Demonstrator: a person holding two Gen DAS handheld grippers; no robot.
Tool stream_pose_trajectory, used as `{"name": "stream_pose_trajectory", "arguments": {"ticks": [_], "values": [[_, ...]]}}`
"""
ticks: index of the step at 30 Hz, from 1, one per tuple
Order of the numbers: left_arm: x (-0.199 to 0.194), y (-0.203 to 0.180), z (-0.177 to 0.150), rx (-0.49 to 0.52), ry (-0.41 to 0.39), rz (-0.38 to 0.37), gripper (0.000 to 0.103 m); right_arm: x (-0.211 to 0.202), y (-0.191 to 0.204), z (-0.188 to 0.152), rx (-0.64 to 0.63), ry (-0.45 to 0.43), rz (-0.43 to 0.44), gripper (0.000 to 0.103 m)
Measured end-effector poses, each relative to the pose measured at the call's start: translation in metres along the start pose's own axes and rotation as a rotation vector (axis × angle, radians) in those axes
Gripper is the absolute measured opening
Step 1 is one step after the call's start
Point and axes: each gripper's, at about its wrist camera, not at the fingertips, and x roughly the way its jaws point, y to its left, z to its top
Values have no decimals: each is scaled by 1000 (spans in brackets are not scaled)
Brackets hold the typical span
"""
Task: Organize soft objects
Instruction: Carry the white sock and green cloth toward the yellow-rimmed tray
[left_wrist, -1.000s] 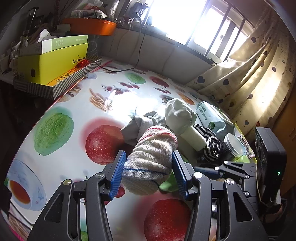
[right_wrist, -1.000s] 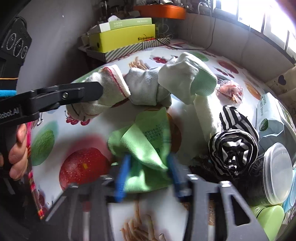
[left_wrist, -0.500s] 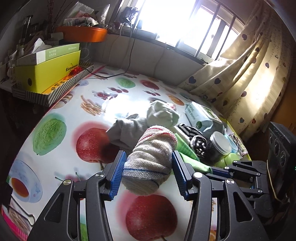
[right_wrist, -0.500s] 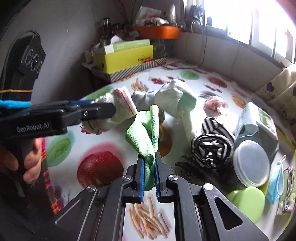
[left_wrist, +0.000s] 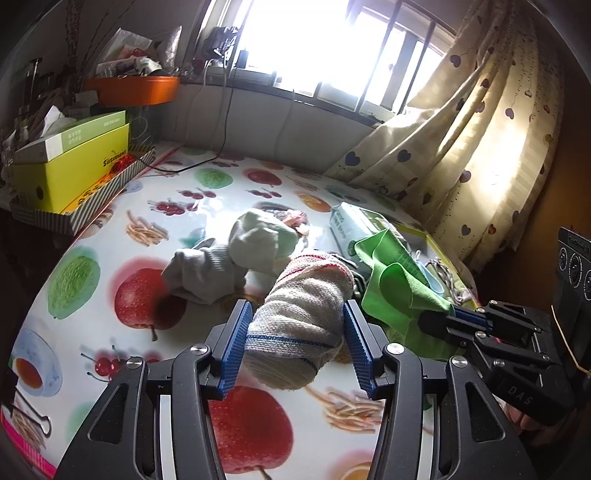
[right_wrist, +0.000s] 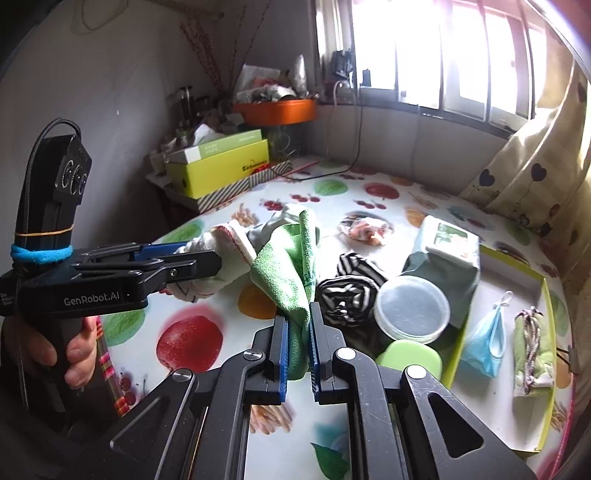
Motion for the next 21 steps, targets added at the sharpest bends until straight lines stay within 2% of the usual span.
{"name": "stream_pose_trajectory", "arguments": {"ticks": [21], "values": [[10,-55,14,80,-1,-86,51,-44,-51,-14,107,-77,-107,9]]}}
